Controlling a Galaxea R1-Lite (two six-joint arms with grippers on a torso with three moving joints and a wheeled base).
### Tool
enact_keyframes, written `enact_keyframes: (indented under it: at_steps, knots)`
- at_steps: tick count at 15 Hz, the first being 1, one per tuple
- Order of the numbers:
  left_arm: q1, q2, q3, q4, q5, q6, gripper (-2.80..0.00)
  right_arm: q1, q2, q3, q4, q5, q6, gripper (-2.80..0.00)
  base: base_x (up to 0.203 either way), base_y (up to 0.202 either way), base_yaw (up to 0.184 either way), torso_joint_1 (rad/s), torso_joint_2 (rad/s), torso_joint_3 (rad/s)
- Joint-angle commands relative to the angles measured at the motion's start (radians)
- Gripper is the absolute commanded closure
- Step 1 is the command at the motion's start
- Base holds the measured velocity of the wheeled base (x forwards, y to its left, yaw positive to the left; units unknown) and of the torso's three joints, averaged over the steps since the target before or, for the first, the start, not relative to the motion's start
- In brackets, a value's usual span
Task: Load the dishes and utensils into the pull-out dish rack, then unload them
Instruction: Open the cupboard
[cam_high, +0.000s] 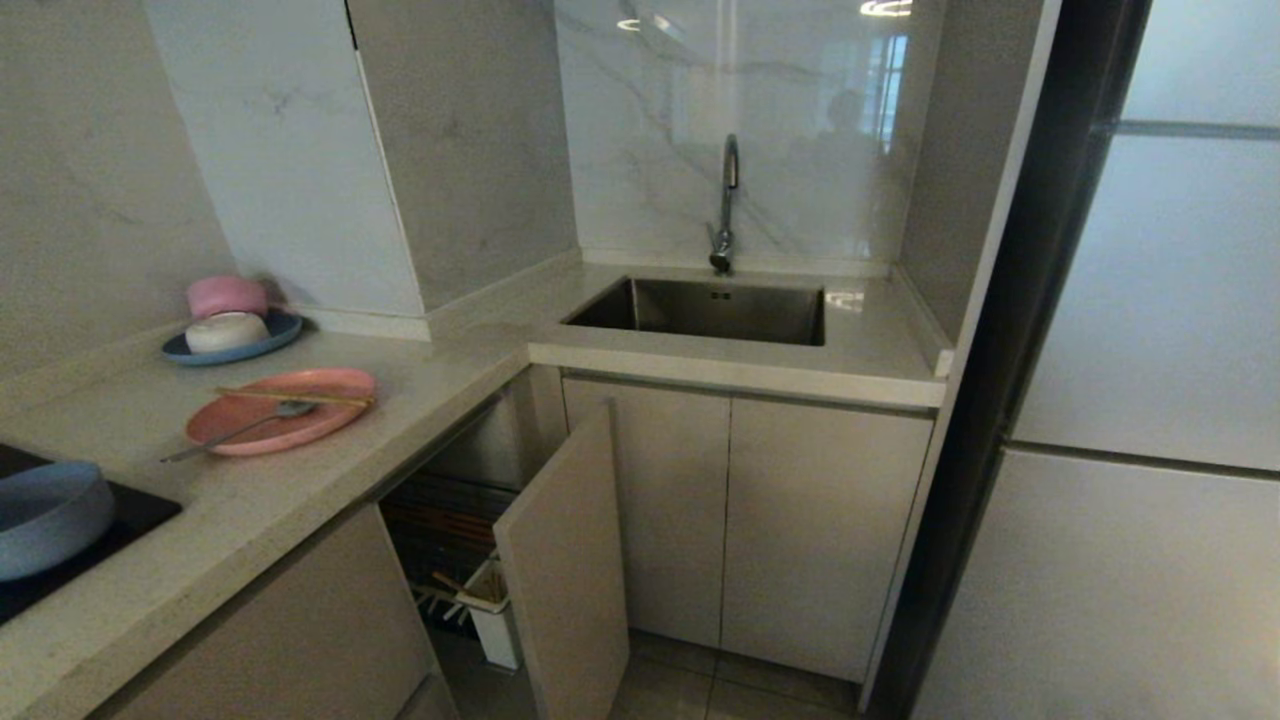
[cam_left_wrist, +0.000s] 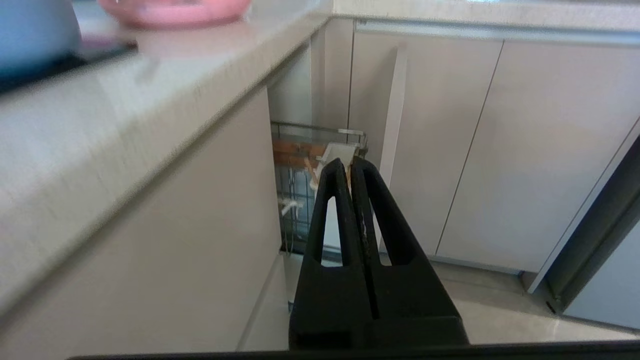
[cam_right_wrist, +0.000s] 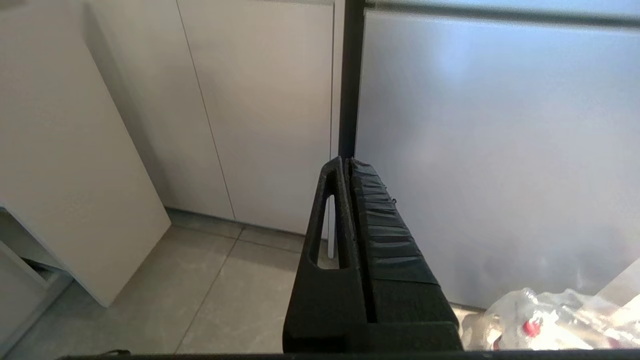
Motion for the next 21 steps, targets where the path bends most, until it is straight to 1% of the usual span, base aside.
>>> enact_keyframes:
  at_steps: [1,4,6,18,20,21]
  knots:
    - [0.0,0.0,0.0,0.0,0.0,0.0,0.0,0.0,0.0,0.0,0.001,0.0,-0.001,0.0,0.0,0.0,0.0,-0.198,0.5,0.291]
    - [0.0,0.0,0.0,0.0,0.0,0.0,0.0,-0.002,0.0,0.0,0.001,0.0,-0.001,0.0,0.0,0.0,0.0,-0.195,0.5,0.298]
    - [0.0,0.0,0.0,0.0,0.0,0.0,0.0,-0.002,0.0,0.0,0.001,0.0,0.004,0.0,0.0,0.0,0.0,-0.085,0.23,0.148]
    - [0.0,0.0,0.0,0.0,0.0,0.0,0.0,-0.002,0.0,0.0,0.001,0.0,0.004,0.0,0.0,0.0,0.0,-0.006,0.01,0.01]
    - [0.0,0.001,0.0,0.0,-0.001,0.006,0.0,-0.002,0.0,0.0,0.001,0.0,0.004,0.0,0.0,0.0,0.0,0.0,0.0,0.0]
    - [0.0,0.001,-0.001,0.0,-0.001,0.022,0.0,-0.002,0.0,0.0,0.001,0.0,0.004,0.0,0.0,0.0,0.0,0.0,0.0,0.0]
